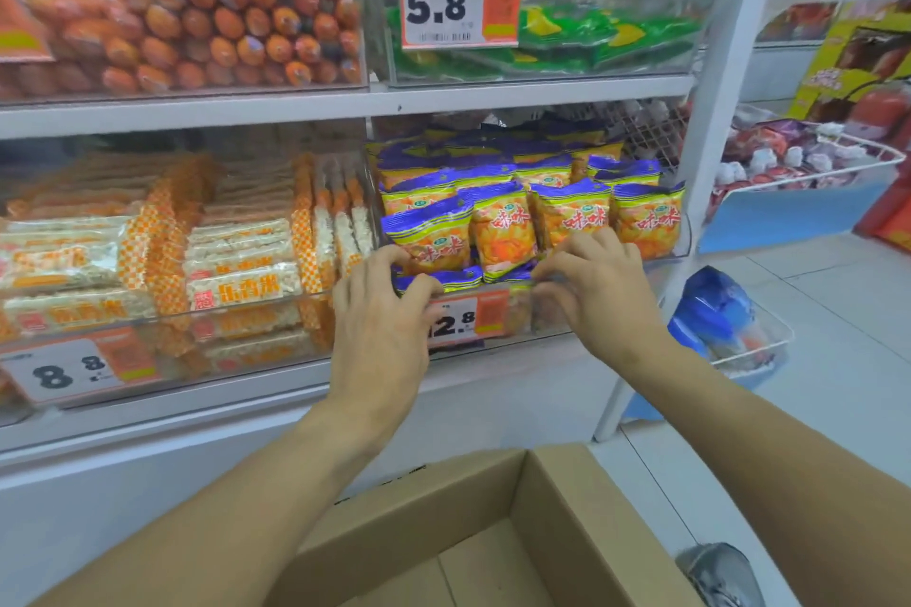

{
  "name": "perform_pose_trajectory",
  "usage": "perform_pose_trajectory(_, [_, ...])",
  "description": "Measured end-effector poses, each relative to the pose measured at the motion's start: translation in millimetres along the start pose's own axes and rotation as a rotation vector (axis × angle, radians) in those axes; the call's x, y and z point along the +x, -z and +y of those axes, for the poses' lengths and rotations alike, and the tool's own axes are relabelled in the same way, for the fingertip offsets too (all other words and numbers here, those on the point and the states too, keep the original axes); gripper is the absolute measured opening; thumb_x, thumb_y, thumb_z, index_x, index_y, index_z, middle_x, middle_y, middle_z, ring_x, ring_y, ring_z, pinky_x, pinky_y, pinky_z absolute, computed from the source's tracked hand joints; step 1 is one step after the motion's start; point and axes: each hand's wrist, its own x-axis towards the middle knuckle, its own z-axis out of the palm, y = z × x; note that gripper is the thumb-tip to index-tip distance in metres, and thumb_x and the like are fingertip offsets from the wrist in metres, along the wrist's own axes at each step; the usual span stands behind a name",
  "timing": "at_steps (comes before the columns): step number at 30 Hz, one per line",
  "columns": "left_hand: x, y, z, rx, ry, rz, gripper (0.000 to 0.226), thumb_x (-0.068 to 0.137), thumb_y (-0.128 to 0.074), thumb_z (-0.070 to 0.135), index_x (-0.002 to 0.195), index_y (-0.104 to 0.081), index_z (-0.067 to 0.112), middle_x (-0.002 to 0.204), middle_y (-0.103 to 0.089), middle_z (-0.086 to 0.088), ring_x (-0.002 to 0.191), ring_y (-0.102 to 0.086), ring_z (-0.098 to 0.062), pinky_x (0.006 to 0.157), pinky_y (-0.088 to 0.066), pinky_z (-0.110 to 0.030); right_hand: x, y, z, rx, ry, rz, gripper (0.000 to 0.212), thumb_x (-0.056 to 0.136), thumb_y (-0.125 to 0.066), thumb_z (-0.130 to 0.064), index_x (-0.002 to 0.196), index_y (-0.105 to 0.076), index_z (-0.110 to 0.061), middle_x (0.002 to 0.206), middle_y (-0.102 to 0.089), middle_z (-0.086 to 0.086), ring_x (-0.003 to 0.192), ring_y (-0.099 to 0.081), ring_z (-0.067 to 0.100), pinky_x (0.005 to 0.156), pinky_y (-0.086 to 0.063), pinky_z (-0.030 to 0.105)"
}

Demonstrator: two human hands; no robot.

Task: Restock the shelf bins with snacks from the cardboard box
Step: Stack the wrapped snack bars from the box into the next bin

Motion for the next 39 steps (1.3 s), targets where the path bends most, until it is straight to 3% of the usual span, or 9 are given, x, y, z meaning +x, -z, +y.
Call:
perform_pose_trajectory(9, [26.8,2.2,-4.7,0.112,0.03,0.027,0.021,0.077,-0.083,0.021,0.092,-0.07,0.015,0.119,-0.053,-0.01,0.11,-0.046,-0.031,0.087,-0.029,-0.041,22.9,-15.7,-2.3,0.039,-0.056,0.007,0.002,0.088,-0.074,-0.021,0.088,-0.074,-0.022,0.094,-0.06,-0.005,0.094,-0.046,0.026,0.073,-0.025,0.037])
perform_pose_trajectory(12, [33.9,2.2,-0.4,0.168,0.053,-0.003,0.039,0.076,-0.078,0.026,0.111,-0.062,0.016,0.128,-0.048,-0.012,0.119,-0.045,-0.035,0.095,-0.034,-0.047,30.3,-21.5,4.3,0.06,-0.086,-0.022,0.003,0.088,-0.073,-0.019,0.088,-0.075,-0.022,0.095,-0.06,-0.004,0.098,-0.045,0.026,0.074,-0.024,0.036])
perform_pose_trajectory(18, [51.2,-6.0,14.4,0.247,0.029,-0.089,0.067,0.082,-0.045,0.042,0.141,-0.047,0.011,0.148,-0.043,-0.017,0.139,-0.035,-0.04,0.111,-0.023,-0.053,32.6,-20.6,13.1,0.229,-0.076,-0.187,0.012,0.084,-0.075,-0.016,0.095,-0.075,-0.019,0.097,-0.058,-0.001,0.101,-0.046,0.023,0.087,-0.045,0.047])
perform_pose_trajectory(21, [60.3,-13.1,15.0,0.269,0.083,-0.143,0.07,0.09,-0.028,0.05,0.147,-0.041,0.012,0.15,-0.043,-0.018,0.141,-0.033,-0.042,0.113,-0.024,-0.056,38.0,-6.0,15.6,0.262,-0.094,0.076,0.024,0.08,-0.069,-0.028,0.101,-0.073,-0.018,0.1,-0.057,0.002,0.099,-0.051,0.023,0.087,-0.045,0.044])
perform_pose_trajectory(23, [66.2,-16.0,13.5,0.299,0.099,-0.168,0.069,0.091,-0.025,0.05,0.145,-0.044,0.012,0.148,-0.045,-0.02,0.14,-0.034,-0.043,0.111,-0.025,-0.057,43.1,0.4,21.3,0.124,-0.226,0.219,0.038,0.084,-0.061,-0.037,0.119,-0.068,-0.023,0.122,-0.057,0.006,0.114,-0.048,0.03,0.094,-0.042,0.049])
perform_pose_trajectory(26, [77.4,-18.9,17.5,0.349,0.121,-0.183,0.065,0.091,-0.026,0.05,0.135,-0.049,0.007,0.138,-0.051,-0.025,0.136,-0.037,-0.045,0.112,-0.026,-0.056,52.3,-7.7,26.4,-0.068,-0.385,-0.084,0.06,0.093,-0.032,-0.059,0.151,-0.037,-0.043,0.164,-0.023,-0.001,0.151,-0.012,0.034,0.116,-0.014,0.059])
perform_pose_trajectory(30, [101.9,-31.5,29.1,0.316,0.194,-0.179,0.069,0.095,-0.025,0.056,0.14,-0.037,0.004,0.147,-0.038,-0.031,0.141,-0.029,-0.047,0.118,-0.018,-0.056,55.3,-36.7,16.5,-0.057,-0.387,-0.201,0.06,0.095,-0.016,-0.062,0.154,-0.021,-0.051,0.169,-0.002,-0.006,0.154,0.009,0.03,0.117,0.011,0.061])
perform_pose_trajectory(33, [117.9,-47.9,25.6,0.315,0.205,-0.263,0.078,0.096,-0.019,0.067,0.157,-0.012,0.019,0.161,-0.009,-0.028,0.148,-0.006,-0.049,0.12,-0.003,-0.059,59.5,-39.3,13.5,-0.025,-0.416,-0.268,0.053,0.101,-0.02,-0.061,0.154,-0.018,-0.053,0.169,0.003,-0.009,0.155,0.01,0.025,0.118,0.013,0.058])
perform_pose_trajectory(39, [135.4,-52.0,10.1,0.192,0.176,-0.355,0.06,0.101,-0.008,0.058,0.153,-0.026,0.037,0.165,-0.006,-0.018,0.151,0.002,-0.044,0.121,0.003,-0.056,75.0,-3.6,56.1,-0.117,-0.368,-0.293,0.076,0.081,-0.014,-0.085,0.152,-0.019,-0.055,0.168,-0.003,-0.01,0.154,0.006,0.023,0.115,-0.004,0.063])
